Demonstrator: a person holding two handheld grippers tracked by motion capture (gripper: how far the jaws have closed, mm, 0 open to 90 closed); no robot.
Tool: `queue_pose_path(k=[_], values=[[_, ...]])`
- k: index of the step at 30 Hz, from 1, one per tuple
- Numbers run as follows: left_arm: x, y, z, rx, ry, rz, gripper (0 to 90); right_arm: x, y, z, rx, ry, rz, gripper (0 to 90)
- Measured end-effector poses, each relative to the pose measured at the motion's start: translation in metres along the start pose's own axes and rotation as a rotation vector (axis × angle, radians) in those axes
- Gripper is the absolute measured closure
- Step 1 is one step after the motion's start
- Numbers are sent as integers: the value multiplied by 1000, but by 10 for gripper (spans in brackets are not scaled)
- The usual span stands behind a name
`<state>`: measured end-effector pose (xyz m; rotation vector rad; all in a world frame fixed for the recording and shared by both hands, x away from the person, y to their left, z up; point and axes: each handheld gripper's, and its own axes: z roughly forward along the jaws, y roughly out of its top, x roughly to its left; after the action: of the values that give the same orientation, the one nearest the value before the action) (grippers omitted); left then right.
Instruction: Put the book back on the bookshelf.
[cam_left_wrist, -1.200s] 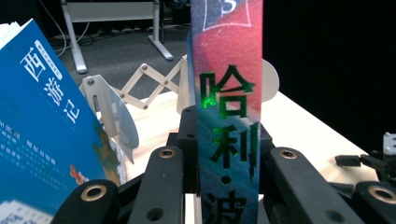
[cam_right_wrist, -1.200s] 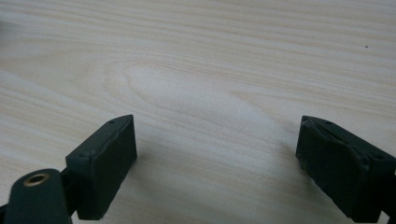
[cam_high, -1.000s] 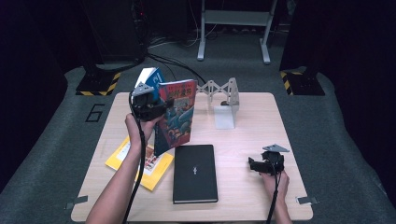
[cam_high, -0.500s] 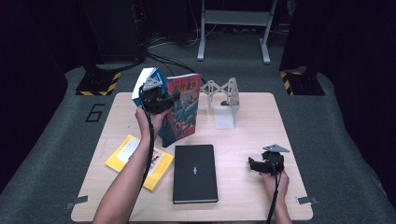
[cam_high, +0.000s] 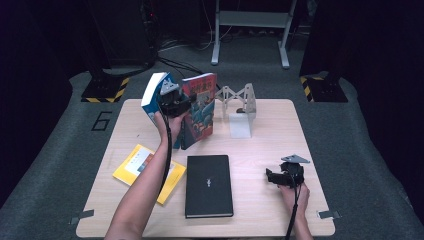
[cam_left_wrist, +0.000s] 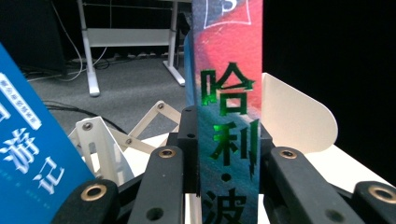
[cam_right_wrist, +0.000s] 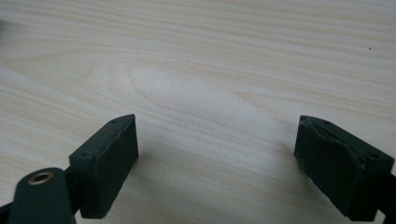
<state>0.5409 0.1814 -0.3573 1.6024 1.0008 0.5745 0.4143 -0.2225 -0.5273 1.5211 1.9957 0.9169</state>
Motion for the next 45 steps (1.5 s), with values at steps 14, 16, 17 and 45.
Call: queue_pose_path(k=[14, 16, 17, 45], values=[[3, -17, -5, 36, -23, 52, 746, 0, 0, 0, -1, 3, 6, 134], [4, -18, -10, 50, -25, 52, 745, 0, 0, 0, -3, 4, 0, 134], [4, -20, -14, 59, -27, 49, 745, 0, 0, 0, -2, 4, 0, 134], [10, -24, -51, 292, -125, 53, 674, 1, 0, 0, -6, 3, -4, 136]])
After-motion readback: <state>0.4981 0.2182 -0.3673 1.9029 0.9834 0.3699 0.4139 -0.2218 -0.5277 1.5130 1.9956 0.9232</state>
